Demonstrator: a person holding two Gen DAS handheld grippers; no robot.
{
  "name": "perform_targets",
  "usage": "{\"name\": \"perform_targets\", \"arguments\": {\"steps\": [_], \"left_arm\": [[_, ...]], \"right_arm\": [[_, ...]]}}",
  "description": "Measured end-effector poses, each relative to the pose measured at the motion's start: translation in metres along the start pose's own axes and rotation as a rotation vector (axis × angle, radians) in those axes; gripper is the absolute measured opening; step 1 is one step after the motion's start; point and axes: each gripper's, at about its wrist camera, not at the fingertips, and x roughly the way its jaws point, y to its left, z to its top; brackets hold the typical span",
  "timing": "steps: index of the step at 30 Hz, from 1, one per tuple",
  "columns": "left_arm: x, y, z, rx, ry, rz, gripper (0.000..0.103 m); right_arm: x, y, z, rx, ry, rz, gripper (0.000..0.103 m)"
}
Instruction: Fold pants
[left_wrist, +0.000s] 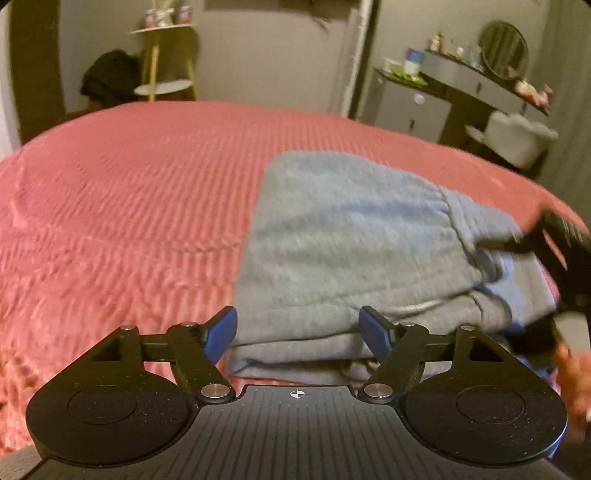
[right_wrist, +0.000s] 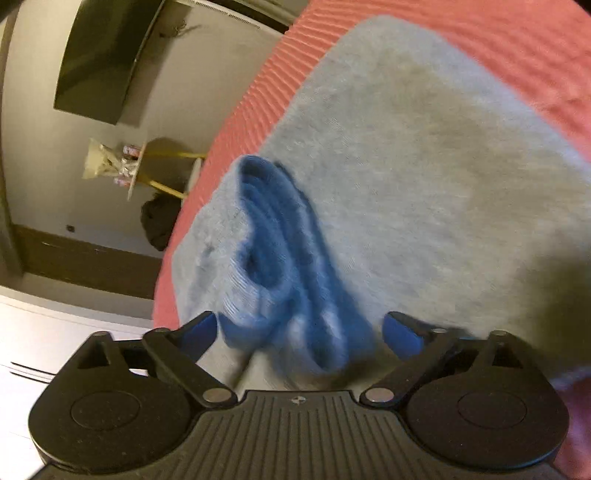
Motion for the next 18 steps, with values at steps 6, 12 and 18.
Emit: {"name": "perform_targets", "arguments": {"steps": [6,12,18], "left_arm": [[0.010,-0.007,-0.025,0.089,0.075,-0.053,0.079],[0.008,0.001,-0.027,0.013,0.088,-0.048,0.078],[0.006,-0.009,-0.033,0.079,0.071,-0.101,0.077]], "right_arm": [[0.025,0.027,-0.002,-0.042,-0.009,-0.028,0.047],[-0.008,0.078,-0.011,-0.145,-0.086,0.170,0.043],[-0.042,0.110,-0.006,-0.197,-0.167,0.257,0.042]]}}
